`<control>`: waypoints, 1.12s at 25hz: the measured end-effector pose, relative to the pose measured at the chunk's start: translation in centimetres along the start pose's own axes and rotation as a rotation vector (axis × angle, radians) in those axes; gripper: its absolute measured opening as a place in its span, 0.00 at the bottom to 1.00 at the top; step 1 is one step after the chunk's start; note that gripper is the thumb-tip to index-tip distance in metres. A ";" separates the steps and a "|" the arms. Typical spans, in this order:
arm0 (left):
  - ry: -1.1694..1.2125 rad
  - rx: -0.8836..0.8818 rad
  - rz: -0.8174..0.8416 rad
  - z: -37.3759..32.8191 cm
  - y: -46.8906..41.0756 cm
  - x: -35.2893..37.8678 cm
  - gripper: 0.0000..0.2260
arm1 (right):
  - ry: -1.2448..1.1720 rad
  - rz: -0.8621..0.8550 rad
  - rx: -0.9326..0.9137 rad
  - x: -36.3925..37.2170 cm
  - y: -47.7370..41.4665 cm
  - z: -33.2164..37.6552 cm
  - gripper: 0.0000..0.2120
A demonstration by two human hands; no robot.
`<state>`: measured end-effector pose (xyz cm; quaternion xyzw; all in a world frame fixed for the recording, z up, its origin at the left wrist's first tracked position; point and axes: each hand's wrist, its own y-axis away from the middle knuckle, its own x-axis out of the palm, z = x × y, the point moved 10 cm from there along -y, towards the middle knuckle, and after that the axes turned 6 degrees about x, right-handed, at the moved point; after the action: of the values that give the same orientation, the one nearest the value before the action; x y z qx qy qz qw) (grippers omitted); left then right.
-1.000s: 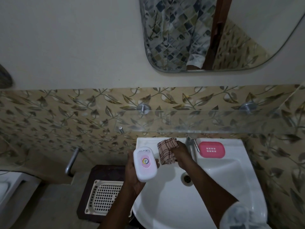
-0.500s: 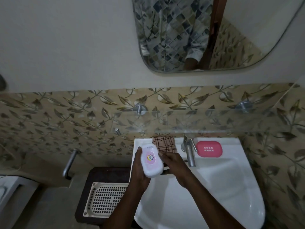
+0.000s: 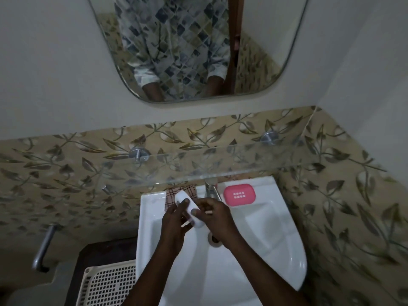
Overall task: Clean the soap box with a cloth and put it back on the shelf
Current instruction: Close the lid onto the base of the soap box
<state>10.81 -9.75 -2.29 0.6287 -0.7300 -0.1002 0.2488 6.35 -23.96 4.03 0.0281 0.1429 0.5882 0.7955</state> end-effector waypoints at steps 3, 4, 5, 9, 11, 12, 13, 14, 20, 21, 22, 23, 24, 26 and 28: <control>0.057 -0.004 -0.024 -0.6 -1.1 0.1 0.17 | -0.099 -0.475 0.162 -7.3 -0.9 -4.5 0.13; 0.068 -0.013 -0.021 -0.7 -1.2 0.2 0.18 | -0.143 -0.607 0.285 -9.5 -0.9 -7.1 0.15; 0.080 -0.020 -0.016 -0.7 -1.3 0.4 0.18 | -0.213 -0.688 0.425 -11.0 -1.0 -10.2 0.16; 0.094 -0.048 -0.014 -0.6 -1.4 0.7 0.18 | -0.304 -0.640 0.710 -11.9 -4.0 -16.7 0.27; 0.079 -0.062 -0.035 -0.3 -1.2 0.4 0.19 | -0.320 -0.612 0.718 -12.0 -5.3 -17.3 0.25; 0.088 -0.065 -0.044 -0.2 -1.1 0.2 0.20 | -0.340 -0.599 0.725 -11.8 -5.8 -17.6 0.23; 0.104 -0.067 -0.047 -0.2 -1.0 0.1 0.20 | -0.363 -0.593 0.727 -11.8 -6.1 -18.0 0.21; 0.119 -0.068 -0.044 -0.1 -0.9 0.0 0.21 | -0.393 -0.596 0.730 -11.9 -6.0 -18.2 0.20; 0.085 -0.021 0.065 -1.5 -0.1 0.5 0.21 | -0.235 -0.591 0.383 -15.2 -1.7 -12.2 0.21; 0.056 -0.008 0.094 -1.8 0.2 0.6 0.22 | -0.256 -0.521 0.281 -15.0 -1.0 -10.2 0.17; 0.025 0.008 0.126 -2.2 0.5 0.8 0.23 | -0.254 -0.423 0.215 -14.2 -0.4 -8.0 0.13; -0.001 0.022 0.157 -2.4 0.9 1.1 0.24 | -0.224 -0.307 0.173 -12.8 0.1 -5.8 0.10; -0.023 0.033 0.187 -2.5 1.2 1.5 0.25 | -0.170 -0.195 0.138 -10.9 0.5 -3.7 0.08; -0.059 0.050 0.259 -2.6 2.0 2.5 0.26 | -0.049 -0.065 0.059 -7.5 1.1 -0.1 0.07; -0.083 0.066 0.338 -2.7 2.9 3.6 0.24 | -0.011 -0.056 0.002 -5.5 1.5 2.2 0.08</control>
<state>9.32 -12.21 2.23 0.5001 -0.8379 -0.0586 0.2109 4.06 -28.38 7.50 0.0283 0.1398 0.5653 0.8125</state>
